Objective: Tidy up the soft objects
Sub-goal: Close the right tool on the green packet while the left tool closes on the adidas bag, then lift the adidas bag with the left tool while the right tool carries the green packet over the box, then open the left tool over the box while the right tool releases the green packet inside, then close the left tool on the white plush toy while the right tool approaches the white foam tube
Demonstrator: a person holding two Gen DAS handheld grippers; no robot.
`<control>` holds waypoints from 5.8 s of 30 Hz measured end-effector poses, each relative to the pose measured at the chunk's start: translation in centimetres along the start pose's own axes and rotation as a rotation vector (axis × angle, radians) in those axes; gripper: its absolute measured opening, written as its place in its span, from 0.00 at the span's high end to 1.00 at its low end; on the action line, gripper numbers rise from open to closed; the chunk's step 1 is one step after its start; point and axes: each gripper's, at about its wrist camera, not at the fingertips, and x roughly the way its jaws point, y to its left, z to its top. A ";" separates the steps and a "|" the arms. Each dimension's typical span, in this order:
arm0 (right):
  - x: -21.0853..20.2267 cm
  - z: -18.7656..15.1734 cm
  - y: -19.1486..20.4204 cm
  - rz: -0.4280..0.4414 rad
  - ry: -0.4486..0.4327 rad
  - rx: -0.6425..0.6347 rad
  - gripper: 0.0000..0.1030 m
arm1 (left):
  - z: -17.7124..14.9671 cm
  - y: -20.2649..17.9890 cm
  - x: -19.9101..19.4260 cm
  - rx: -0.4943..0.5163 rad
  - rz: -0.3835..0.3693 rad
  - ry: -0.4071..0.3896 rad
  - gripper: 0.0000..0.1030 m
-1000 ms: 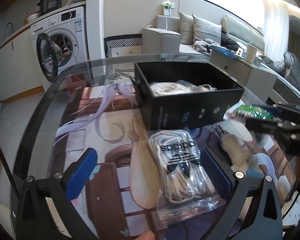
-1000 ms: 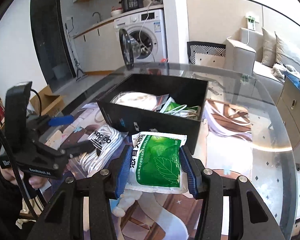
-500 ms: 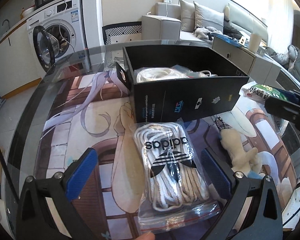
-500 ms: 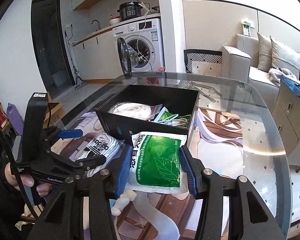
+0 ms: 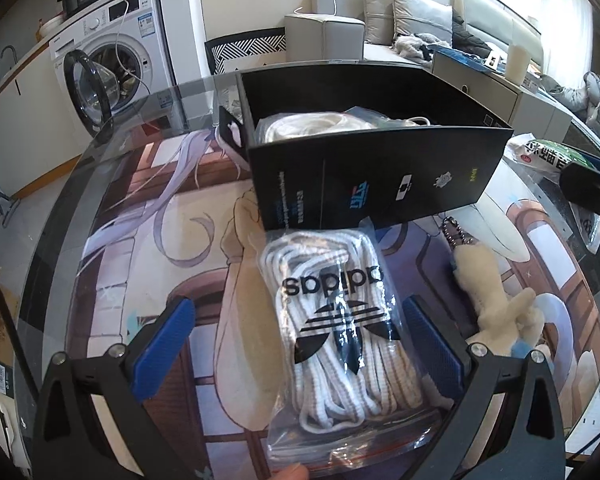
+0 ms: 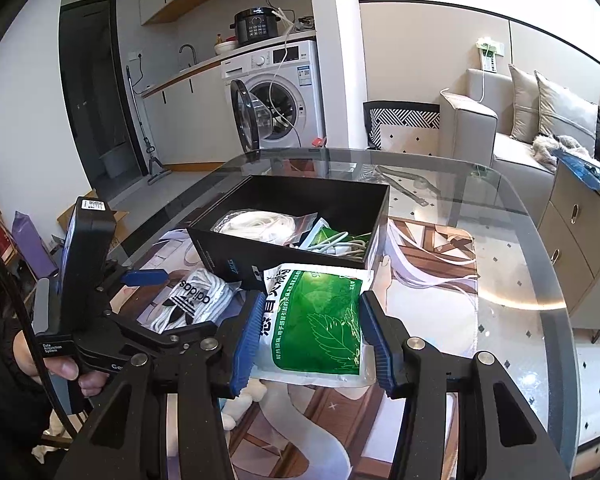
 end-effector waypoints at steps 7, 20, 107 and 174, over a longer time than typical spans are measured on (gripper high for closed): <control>0.0 0.0 -0.1 -0.001 0.000 0.001 0.53 | -0.2 0.7 -0.2 -0.007 -0.004 0.004 0.00; 0.0 0.1 -0.4 -0.005 -0.004 0.005 0.52 | -0.4 0.6 -0.1 0.014 -0.030 0.024 0.06; 4.4 6.1 -0.8 0.016 -0.048 -0.039 0.52 | 8.7 0.2 -1.3 -0.028 -0.212 -0.228 0.57; -1.4 -1.4 -2.3 -0.013 0.002 0.023 0.01 | 0.8 -2.6 -3.6 0.028 -0.152 -0.157 0.00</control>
